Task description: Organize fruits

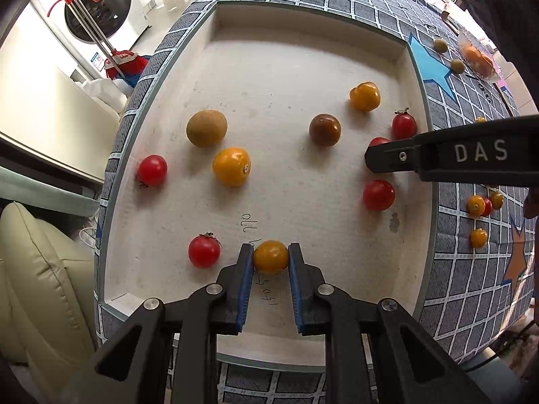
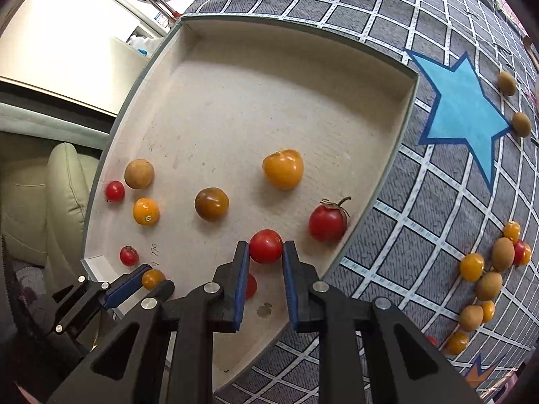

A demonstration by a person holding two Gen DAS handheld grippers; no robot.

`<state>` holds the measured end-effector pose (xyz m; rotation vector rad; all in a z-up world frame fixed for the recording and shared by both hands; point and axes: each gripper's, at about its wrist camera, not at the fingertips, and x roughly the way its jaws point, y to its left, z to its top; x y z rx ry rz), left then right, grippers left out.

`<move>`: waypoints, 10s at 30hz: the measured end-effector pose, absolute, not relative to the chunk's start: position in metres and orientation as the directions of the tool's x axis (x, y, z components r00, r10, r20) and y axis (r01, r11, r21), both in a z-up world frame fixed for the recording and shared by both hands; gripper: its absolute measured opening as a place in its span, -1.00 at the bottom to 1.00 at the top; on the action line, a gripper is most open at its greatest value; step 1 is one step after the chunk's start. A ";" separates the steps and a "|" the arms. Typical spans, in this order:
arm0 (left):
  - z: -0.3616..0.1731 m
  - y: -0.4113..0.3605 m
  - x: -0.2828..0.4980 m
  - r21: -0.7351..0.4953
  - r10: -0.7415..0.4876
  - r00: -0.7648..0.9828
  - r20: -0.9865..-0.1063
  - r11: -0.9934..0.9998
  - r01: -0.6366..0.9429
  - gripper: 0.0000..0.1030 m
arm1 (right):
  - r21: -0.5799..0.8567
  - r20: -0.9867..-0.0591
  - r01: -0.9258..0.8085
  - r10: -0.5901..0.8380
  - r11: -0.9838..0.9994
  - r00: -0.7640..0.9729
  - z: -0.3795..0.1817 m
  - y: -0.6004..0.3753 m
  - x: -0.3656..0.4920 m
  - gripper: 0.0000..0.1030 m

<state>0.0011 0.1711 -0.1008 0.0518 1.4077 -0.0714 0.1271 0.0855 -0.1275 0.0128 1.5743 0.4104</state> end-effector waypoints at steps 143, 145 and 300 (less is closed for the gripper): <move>-0.038 0.188 0.008 -0.020 -0.023 0.246 -0.969 1.000 0.012 -0.58 | 0.281 -0.954 -0.086 0.288 0.956 0.083 -0.071 -0.021 0.091 -0.50; -0.042 0.198 0.006 -0.015 -0.010 0.240 -0.971 1.000 -0.019 -0.58 | 0.284 -0.953 -0.109 0.293 0.953 0.077 -0.072 -0.010 0.095 -0.50; -0.039 0.143 -0.024 0.122 0.102 0.142 -0.985 0.983 0.140 0.94 | 0.094 -0.990 -0.244 0.116 0.965 0.077 -0.051 0.059 0.069 1.00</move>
